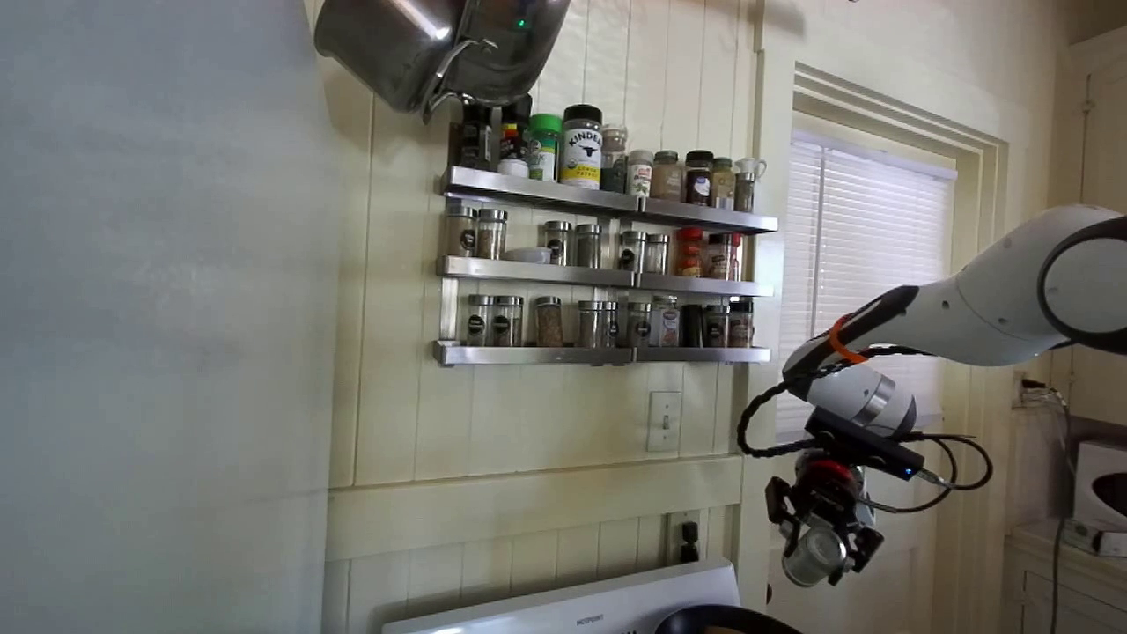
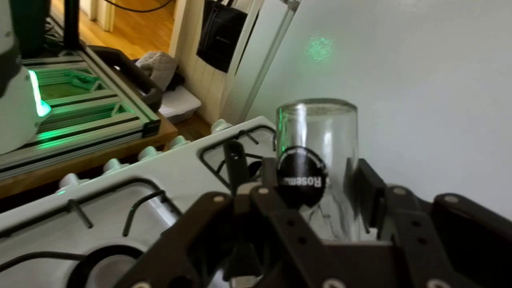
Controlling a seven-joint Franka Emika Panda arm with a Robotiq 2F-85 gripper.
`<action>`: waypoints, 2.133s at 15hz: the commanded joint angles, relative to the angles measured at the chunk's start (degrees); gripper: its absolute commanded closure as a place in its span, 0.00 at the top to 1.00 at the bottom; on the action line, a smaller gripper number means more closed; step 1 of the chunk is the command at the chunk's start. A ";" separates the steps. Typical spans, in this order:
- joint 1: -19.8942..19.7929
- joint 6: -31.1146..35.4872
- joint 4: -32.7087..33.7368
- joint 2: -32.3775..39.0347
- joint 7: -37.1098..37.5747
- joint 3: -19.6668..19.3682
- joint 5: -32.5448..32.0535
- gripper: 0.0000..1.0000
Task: Put the spice bottle on the stove
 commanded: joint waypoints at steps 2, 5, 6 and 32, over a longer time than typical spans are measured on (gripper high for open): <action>-1.39 -3.28 0.46 1.46 -3.81 0.35 6.62 0.23; 1.39 0.36 2.04 2.76 0.05 -0.54 -2.77 0.23; 0.95 0.08 2.04 2.61 -2.01 0.10 -1.79 0.23; 4.35 17.02 -8.87 -18.61 4.53 1.57 -20.84 0.23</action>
